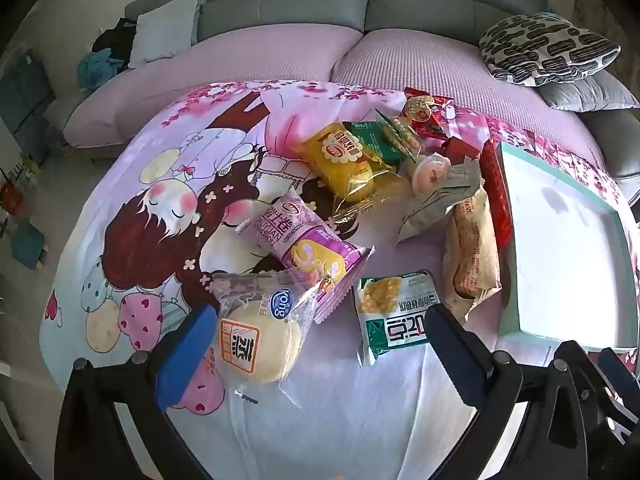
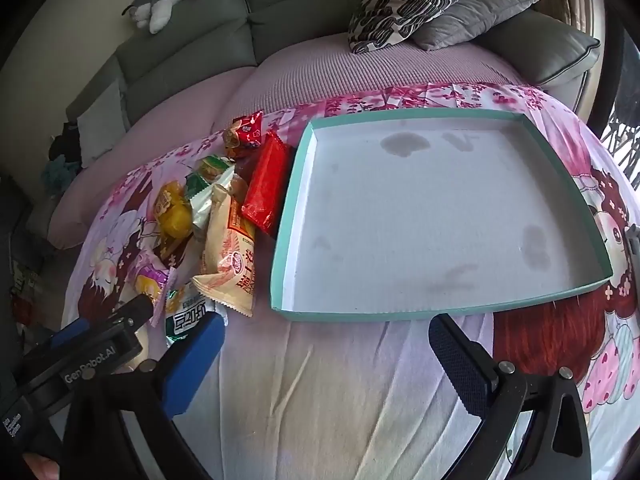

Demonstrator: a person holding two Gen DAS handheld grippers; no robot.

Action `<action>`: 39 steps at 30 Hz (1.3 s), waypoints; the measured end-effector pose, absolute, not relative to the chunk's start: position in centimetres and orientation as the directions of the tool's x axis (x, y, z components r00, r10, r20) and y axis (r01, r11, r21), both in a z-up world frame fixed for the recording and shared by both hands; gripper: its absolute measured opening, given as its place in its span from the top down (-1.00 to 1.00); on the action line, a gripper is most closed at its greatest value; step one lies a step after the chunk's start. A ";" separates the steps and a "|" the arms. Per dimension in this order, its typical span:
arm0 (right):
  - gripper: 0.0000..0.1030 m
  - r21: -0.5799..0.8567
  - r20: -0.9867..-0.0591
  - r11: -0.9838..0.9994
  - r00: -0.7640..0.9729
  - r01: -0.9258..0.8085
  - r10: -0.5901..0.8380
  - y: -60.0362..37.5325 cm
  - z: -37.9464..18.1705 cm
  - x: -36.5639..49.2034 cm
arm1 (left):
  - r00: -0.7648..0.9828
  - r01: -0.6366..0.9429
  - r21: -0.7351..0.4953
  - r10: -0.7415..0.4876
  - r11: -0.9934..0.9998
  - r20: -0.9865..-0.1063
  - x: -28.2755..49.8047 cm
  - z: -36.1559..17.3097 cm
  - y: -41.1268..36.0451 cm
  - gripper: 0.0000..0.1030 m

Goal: Organize snacks

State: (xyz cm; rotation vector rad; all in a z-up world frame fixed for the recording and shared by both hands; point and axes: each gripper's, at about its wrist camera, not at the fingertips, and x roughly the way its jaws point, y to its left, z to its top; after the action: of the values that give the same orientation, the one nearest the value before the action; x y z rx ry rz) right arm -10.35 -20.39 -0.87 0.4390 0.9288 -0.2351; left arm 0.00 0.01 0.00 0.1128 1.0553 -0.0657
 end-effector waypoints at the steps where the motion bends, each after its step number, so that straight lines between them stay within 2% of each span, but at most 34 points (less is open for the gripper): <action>1: -1.00 0.262 -0.814 0.887 0.581 0.381 -0.009 -20.4 -0.9 -10.3 | 0.491 0.107 0.061 0.001 0.992 -0.871 0.0 0.0 0.0 -1.00; 39: -1.00 0.270 -0.818 0.879 0.575 0.392 -0.004 -20.4 -1.0 -10.3 | 0.500 0.101 0.044 -0.012 0.994 -0.866 -0.3 -0.6 0.2 -1.00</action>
State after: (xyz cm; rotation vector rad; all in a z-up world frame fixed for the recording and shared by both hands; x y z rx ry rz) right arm -10.34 -20.44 -1.01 0.4551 0.9370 -0.2414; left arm -0.26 0.16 -0.57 0.0926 1.0450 -0.0684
